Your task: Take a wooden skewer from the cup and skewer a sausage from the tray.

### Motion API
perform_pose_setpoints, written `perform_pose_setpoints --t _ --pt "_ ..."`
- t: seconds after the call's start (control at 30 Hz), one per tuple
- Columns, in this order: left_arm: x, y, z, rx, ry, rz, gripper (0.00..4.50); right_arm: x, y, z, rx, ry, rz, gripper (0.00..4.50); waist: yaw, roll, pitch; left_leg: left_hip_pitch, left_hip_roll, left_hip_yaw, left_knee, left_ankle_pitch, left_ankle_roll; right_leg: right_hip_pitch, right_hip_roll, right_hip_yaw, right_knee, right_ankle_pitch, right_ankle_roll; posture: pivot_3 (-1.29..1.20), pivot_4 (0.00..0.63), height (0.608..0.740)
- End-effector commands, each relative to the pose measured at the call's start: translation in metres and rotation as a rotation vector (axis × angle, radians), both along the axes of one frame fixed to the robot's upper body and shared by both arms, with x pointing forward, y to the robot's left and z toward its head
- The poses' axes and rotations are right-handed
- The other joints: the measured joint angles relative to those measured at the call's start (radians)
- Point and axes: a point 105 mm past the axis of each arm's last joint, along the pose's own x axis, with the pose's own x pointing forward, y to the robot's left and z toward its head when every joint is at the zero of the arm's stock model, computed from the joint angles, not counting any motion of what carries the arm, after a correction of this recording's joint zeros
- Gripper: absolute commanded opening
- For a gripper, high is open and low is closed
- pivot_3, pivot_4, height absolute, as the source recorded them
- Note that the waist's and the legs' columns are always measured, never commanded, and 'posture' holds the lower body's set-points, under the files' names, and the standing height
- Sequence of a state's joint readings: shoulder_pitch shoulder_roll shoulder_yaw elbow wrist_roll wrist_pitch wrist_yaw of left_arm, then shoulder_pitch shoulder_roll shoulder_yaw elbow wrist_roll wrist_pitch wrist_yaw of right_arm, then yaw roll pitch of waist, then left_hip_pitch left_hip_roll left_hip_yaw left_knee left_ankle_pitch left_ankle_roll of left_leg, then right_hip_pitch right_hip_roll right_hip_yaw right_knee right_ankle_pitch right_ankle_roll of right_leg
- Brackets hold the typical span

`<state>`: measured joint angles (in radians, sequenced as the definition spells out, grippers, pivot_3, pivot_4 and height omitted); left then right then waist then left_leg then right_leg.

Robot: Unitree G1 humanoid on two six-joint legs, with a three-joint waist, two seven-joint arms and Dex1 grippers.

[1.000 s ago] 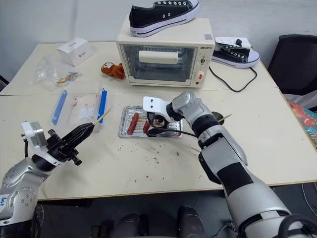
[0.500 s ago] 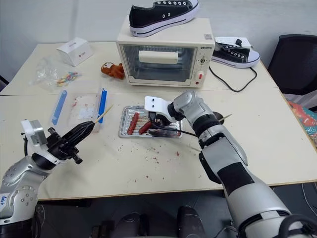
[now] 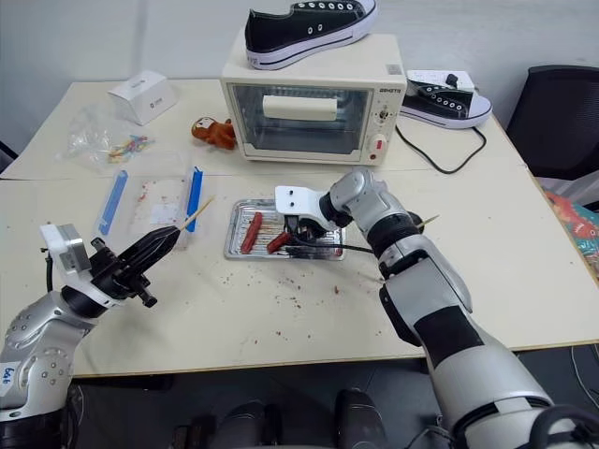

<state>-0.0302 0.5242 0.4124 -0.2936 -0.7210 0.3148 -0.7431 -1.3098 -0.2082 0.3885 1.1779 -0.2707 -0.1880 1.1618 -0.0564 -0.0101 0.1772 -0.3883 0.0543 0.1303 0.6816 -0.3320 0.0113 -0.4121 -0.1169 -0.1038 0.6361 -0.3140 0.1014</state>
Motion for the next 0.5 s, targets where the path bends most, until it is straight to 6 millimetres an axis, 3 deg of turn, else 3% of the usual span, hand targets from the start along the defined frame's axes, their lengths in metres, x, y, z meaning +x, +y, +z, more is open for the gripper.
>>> perform_pose_setpoints --t 0.03,0.33,0.43,0.5 --pt "0.000 0.001 0.005 0.004 -0.033 0.006 0.00 0.005 0.001 0.008 0.023 -0.086 0.002 1.90 -0.002 0.000 0.000 0.000 0.000 0.000 0.000 0.000 0.000 0.000 0.000 0.000 0.000 0.000 0.000 0.00 0.150 0.740" --pt "0.001 0.001 0.005 0.003 -0.039 0.006 0.00 0.006 -0.012 0.000 -0.045 -0.061 -0.015 1.90 -0.002 0.000 0.000 0.000 0.000 0.000 0.000 0.000 0.000 0.000 0.000 0.000 0.000 0.000 0.000 0.00 0.150 0.740" --pt "0.002 0.001 0.004 0.002 -0.040 0.004 0.00 0.003 -0.011 -0.001 -0.028 -0.017 -0.007 1.36 0.000 0.000 0.000 0.000 0.000 0.000 0.000 0.000 0.000 0.000 0.000 0.000 0.000 0.000 0.000 0.00 0.150 0.740" --pt "0.002 0.000 0.004 0.000 -0.040 0.003 0.00 0.002 -0.009 0.002 -0.017 -0.014 -0.001 0.72 -0.001 0.000 0.000 0.000 0.000 0.000 0.000 0.000 0.000 0.000 0.000 0.000 0.000 0.000 0.000 0.00 0.150 0.740"
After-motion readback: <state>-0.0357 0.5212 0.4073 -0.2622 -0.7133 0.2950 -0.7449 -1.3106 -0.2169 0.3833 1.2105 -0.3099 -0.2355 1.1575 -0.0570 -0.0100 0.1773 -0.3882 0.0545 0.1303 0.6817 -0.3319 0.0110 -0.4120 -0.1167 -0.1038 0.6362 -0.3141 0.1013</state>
